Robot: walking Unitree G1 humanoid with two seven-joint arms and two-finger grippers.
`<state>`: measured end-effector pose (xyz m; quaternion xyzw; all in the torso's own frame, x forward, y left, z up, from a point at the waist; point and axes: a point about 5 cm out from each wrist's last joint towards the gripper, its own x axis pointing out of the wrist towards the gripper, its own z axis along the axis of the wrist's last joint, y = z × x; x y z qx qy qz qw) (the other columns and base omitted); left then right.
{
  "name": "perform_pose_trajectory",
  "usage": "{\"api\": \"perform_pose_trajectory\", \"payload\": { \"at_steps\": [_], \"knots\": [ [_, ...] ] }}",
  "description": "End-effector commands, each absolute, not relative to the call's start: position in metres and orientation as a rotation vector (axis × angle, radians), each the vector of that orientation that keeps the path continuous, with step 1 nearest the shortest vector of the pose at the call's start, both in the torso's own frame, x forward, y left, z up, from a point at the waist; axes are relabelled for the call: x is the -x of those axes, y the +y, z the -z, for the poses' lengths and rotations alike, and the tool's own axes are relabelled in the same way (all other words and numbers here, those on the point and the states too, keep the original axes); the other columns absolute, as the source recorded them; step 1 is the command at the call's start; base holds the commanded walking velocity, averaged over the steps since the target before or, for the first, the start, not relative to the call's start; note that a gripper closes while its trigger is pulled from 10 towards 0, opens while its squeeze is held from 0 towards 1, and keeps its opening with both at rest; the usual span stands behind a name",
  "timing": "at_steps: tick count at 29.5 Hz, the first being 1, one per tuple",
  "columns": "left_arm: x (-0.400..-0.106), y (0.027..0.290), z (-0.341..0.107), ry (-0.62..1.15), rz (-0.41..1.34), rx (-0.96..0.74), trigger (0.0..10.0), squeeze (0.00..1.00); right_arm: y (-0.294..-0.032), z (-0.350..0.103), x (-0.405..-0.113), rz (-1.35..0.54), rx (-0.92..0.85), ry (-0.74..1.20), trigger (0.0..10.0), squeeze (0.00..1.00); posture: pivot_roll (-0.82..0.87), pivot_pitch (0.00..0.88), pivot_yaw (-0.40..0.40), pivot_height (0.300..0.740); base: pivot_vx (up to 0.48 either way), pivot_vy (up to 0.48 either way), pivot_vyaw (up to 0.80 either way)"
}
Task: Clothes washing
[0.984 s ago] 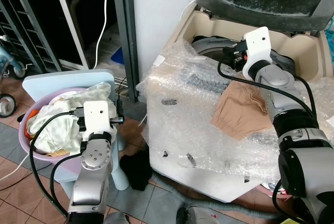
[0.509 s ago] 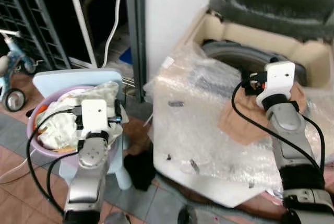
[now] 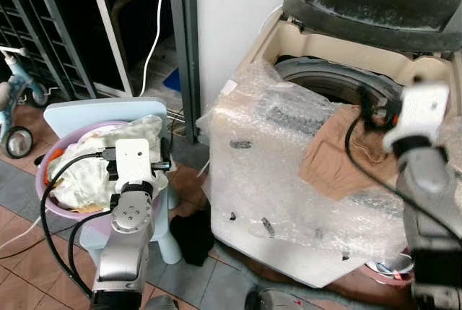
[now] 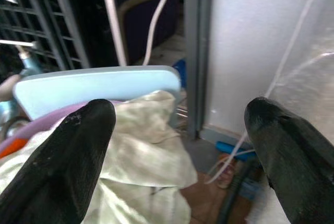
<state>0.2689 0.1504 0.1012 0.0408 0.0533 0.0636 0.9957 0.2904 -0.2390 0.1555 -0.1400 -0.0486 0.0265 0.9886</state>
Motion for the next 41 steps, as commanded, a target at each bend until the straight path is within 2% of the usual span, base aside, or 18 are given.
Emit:
{"api": "perform_pose_trajectory", "payload": {
  "at_steps": [1, 3, 4, 6, 8, 13, 18, 34, 41],
  "knots": [
    [-0.271, 0.147, -0.102, 0.103, -0.105, -0.077, 10.0, 0.0, -0.237, -0.162, -0.288, -0.104, 0.287, -0.099, 10.0, 0.0, -0.06, 0.0, -0.018, 0.74, 0.0, 0.0, 0.0],
    [-0.271, 0.146, -0.102, 0.104, -0.095, -0.076, 10.0, 0.0, -0.242, -0.152, -0.283, -0.107, 0.285, -0.03, 10.0, 0.0, -0.06, 0.0, -0.017, 0.74, 0.0, 0.0, 0.0],
    [-0.272, 0.146, -0.103, 0.102, -0.091, -0.076, 10.0, 0.0, -0.243, -0.143, -0.281, -0.115, 0.291, 0.033, 0.0, 0.0, -0.06, 0.0, -0.018, 0.74, 0.0, 0.0, 0.0],
    [-0.273, 0.145, -0.104, 0.097, -0.088, -0.075, 10.0, 0.0, -0.241, -0.118, -0.272, -0.168, 0.297, 0.195, 0.0, 0.0, -0.06, 0.0, -0.021, 0.74, 0.0, 0.0, 0.0],
    [-0.273, 0.145, -0.104, 0.097, -0.089, -0.073, 10.0, 0.0, -0.236, -0.111, -0.269, -0.208, 0.302, 0.237, 0.0, 0.0, -0.06, 0.0, -0.023, 0.74, 0.0, 0.0, 0.0],
    [-0.271, 0.144, -0.103, 0.102, -0.092, -0.069, 10.0, 0.0, -0.216, -0.103, -0.269, -0.303, 0.281, 0.293, 0.0, 0.0, -0.05, 0.0, -0.03, 0.74, 0.0, 0.0, 0.0],
    [-0.27, 0.147, -0.102, 0.106, -0.102, -0.073, 10.0, 0.0, -0.2, -0.107, -0.282, -0.348, 0.237, 0.306, 0.0, 0.0, -0.04, 0.0, -0.039, 0.74, 0.0, 0.0, 0.0],
    [-0.269, 0.149, -0.102, 0.111, -0.113, -0.08, 10.0, 0.0, -0.207, -0.106, -0.296, -0.323, 0.211, 0.37, 0.0, 0.0, -0.03, 0.0, -0.045, 0.74, 0.0, 0.0, 0.0],
    [-0.269, 0.148, -0.101, 0.117, -0.115, -0.084, 10.0, 0.0, -0.215, -0.121, -0.312, -0.286, 0.237, 0.311, 0.0, 0.0, -0.03, 0.0, -0.047, 0.74, 0.0, 0.0, 0.0]
  ]
}}
